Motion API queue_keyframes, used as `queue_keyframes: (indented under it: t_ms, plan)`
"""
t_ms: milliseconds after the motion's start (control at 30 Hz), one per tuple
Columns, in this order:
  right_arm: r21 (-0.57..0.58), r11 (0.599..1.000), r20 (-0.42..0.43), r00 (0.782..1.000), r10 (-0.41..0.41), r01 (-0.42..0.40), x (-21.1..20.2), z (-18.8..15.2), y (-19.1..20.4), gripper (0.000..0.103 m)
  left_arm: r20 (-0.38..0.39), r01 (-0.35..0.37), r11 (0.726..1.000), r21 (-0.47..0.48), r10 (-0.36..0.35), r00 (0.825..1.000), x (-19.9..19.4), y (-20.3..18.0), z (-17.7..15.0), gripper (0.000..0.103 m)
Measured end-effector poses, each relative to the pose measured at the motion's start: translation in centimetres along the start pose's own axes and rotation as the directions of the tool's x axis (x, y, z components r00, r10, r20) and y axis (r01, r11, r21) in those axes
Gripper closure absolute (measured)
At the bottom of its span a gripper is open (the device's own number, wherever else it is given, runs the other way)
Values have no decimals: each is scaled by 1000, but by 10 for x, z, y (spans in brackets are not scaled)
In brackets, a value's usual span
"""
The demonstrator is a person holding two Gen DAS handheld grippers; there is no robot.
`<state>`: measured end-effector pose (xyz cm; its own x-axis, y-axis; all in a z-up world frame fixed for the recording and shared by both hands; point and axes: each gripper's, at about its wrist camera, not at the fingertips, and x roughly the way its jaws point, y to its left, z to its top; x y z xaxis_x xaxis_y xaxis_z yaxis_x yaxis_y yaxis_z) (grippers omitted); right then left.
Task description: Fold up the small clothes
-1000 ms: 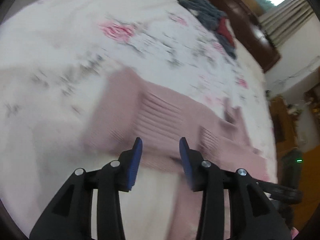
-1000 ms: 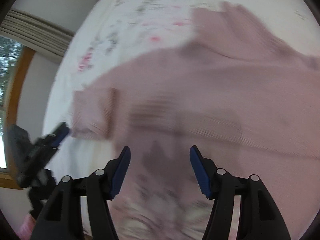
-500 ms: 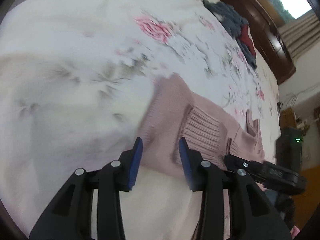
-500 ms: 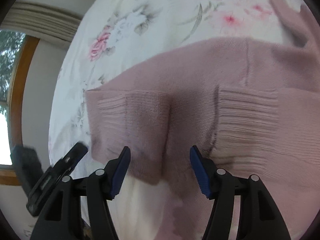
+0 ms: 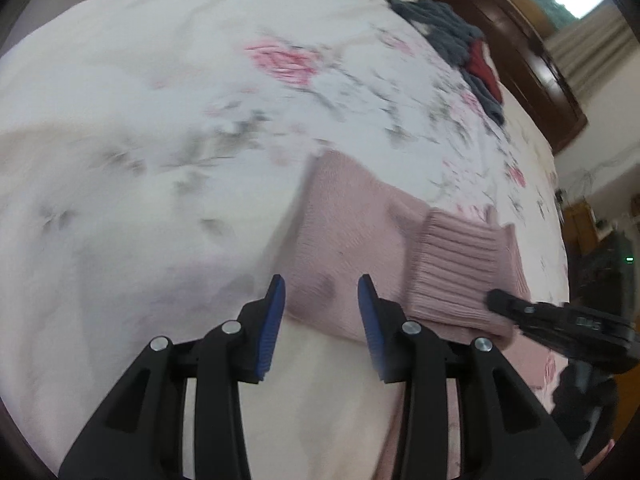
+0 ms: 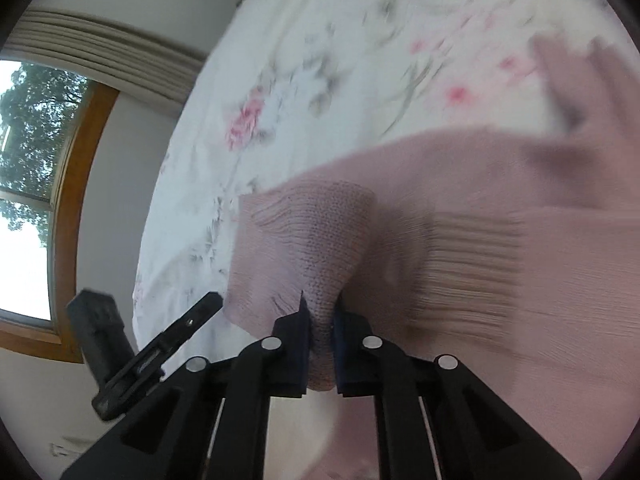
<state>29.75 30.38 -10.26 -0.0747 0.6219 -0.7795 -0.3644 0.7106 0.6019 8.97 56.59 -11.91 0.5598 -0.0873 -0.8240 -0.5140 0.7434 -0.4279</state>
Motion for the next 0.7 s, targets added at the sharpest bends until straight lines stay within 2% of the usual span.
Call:
queue_keyframes:
  t_ms: [233,400,567,700]
  plan:
    - [17,994,90,989,-114,112,-88,-11,-56,94,-45,45,996,79,-42,998,28,-57,-10,66]
    - [39,974,109,967,-228,225,-119,-22,-101,94,-86,54,991,122,-44,995,54,-93,-25,66]
    - [114,959,93,958,-270,259,-123,-32,-145,94,-120,-9,977,213,35,992,80,-123,-37,66]
    - [169,942,51,952,-301,289,-104,-38,-180,94,-145,-61,970,237,97,985,100,-125,-39,66]
